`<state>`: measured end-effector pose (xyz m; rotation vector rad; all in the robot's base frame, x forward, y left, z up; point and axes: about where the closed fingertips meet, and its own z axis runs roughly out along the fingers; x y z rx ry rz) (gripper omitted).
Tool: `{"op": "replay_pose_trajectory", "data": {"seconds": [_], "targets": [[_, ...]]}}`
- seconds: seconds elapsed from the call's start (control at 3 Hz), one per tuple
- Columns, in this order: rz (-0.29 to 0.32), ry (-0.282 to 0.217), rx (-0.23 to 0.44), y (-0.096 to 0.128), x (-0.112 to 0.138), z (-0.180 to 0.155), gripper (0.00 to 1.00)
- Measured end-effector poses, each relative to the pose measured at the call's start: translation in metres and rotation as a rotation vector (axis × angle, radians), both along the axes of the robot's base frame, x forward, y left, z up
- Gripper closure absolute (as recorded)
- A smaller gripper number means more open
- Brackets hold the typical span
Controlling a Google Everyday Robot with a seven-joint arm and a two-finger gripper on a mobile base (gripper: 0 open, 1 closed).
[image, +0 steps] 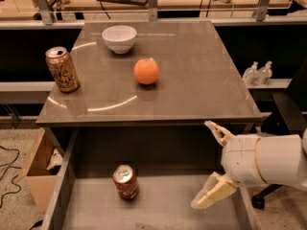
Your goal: Pick coke can from top drawer and place on counter
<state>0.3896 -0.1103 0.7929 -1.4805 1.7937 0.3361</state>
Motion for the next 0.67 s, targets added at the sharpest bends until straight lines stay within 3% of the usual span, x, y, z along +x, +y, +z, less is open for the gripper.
{"op": "replay_pose_trajectory", "data": {"seconds": [0.67], "targets": [[0.061,0.01,0.131,0.047,0.01,-0.049,0.0]]}}
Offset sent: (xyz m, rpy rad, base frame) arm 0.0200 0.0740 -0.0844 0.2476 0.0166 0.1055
